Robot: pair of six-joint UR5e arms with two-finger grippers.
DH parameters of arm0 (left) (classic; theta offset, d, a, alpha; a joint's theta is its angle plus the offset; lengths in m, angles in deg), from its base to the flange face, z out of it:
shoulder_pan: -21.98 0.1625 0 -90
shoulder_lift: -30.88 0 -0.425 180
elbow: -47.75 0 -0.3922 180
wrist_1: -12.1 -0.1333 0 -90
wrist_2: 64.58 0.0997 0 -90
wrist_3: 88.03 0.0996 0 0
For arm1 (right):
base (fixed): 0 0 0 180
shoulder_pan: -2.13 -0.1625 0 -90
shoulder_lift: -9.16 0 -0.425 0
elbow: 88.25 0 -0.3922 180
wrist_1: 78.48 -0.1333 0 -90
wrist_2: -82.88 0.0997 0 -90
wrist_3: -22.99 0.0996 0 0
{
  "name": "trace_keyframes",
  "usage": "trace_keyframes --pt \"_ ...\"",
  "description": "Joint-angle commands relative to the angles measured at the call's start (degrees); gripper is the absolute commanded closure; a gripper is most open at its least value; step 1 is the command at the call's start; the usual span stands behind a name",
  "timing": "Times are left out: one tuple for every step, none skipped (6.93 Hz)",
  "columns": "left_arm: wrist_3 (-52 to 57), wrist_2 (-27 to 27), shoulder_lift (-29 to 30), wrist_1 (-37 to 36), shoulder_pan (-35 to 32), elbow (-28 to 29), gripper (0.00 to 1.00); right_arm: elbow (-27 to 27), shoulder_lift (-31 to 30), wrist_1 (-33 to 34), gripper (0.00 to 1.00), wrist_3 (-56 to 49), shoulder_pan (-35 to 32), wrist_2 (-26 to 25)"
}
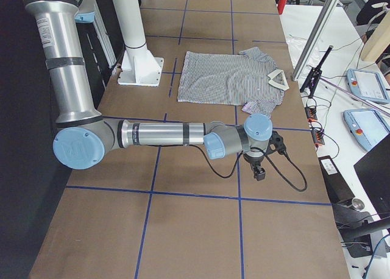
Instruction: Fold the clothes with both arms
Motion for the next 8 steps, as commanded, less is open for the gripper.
trace_keyframes --pt "-1.9 -0.1 0.3 10.7 0.9 2.2 0.0 -6.5 9.0 -7.9 0.0 17.8 9.1 -0.4" --pt "-11.6 -0.2 1.8 12.0 1.1 4.3 0.0 -9.4 15.1 -8.5 0.0 25.8 12.2 -1.1" --pt "-18.1 -0.2 2.6 13.5 2.6 4.0 0.0 -10.8 19.2 -8.7 0.0 32.6 14.6 -1.8" --pt "-18.9 -0.2 2.7 14.6 2.8 4.1 0.0 -13.8 23.5 -10.3 0.01 36.9 16.5 -3.9" --pt "-18.9 -0.2 2.9 14.5 2.8 3.9 0.0 -17.9 27.1 -14.0 0.01 42.1 20.8 -10.3" --pt "-18.9 -0.3 3.0 14.6 2.8 3.8 0.0 -21.7 28.3 -19.1 0.01 44.0 23.3 -14.3" --pt "-18.9 -0.2 3.0 14.6 2.8 3.6 0.0 -24.7 28.3 -23.7 0.01 44.0 24.8 -15.0" --pt "-18.9 -0.2 3.0 14.6 2.8 3.7 0.0 -28.9 29.1 -27.7 0.01 44.0 25.8 -16.7"
